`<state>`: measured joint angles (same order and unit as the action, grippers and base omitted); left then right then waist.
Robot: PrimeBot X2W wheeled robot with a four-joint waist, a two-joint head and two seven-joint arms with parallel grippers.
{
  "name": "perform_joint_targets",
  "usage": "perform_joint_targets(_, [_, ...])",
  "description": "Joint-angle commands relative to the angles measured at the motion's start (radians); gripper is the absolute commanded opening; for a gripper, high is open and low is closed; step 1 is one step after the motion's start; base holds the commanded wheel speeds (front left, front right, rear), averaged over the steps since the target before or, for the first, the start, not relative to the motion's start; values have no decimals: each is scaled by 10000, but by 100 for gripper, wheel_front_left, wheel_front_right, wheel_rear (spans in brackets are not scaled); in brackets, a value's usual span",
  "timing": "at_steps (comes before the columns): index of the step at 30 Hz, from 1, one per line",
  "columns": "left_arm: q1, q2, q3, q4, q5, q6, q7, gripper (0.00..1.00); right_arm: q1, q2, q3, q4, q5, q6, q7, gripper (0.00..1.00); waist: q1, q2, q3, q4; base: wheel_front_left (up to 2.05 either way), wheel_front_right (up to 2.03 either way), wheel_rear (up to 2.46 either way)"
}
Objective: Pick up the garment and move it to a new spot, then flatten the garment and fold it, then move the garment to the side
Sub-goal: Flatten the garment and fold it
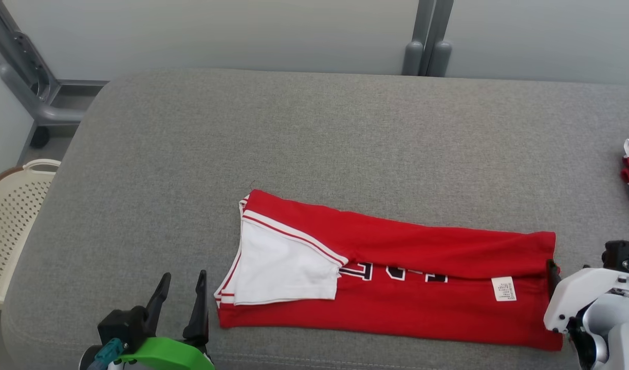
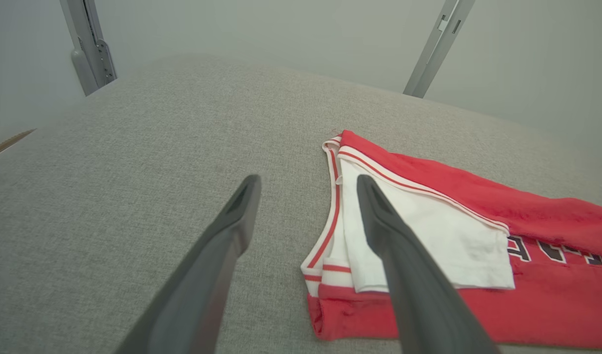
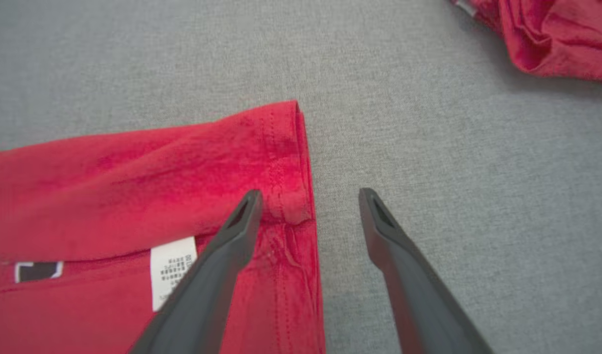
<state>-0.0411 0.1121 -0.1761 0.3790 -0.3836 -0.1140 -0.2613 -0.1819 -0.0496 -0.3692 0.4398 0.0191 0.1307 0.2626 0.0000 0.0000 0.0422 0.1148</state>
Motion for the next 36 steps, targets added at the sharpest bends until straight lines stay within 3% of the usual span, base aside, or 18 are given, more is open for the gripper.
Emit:
perform_joint_targets(1, [33, 9, 46, 5, -51, -13, -45, 100, 179, -23, -16, -372, 198, -3, -7, 100, 0, 0, -26, -57, 0, 0, 0])
perform_joint_targets(8, [-63, -54, 87, -78, -33, -40, -46, 100, 302, -20, 109, -1527, 231, -3, 527, 100, 0, 0, 187, -167, 0, 0, 0])
perform_joint_targets(24, [-398, -210, 36, 100, -10, -100, -46, 100, -148, 3, -95, 827, 330, -3, 592, 100, 0, 0, 624, 349, 0, 0, 0])
perform_joint_targets(26, [-387, -213, 44, 108, 14, -109, -46, 100, -206, 11, -111, 1067, 509, -3, 705, 41, 0, 0, 612, 356, 0, 0, 0])
perform_joint_targets(28, [-410, -221, 50, 112, 21, -119, -46, 100, -285, 14, -123, 1280, 604, -3, 856, 4, 0, 0, 605, 354, 0, 0, 0])
perform_joint_targets(29, [-423, -227, 46, 119, 23, -122, -46, 100, -306, 16, -128, 1369, 609, -3, 941, 0, 0, 0, 601, 350, 0, 0, 0])
perform_joint_targets(36, [-411, -243, 8, 173, 11, -141, -46, 100, -468, -10, -462, 1535, 454, -15, 1021, 0, 0, 0, 520, 306, 0, 0, 0])
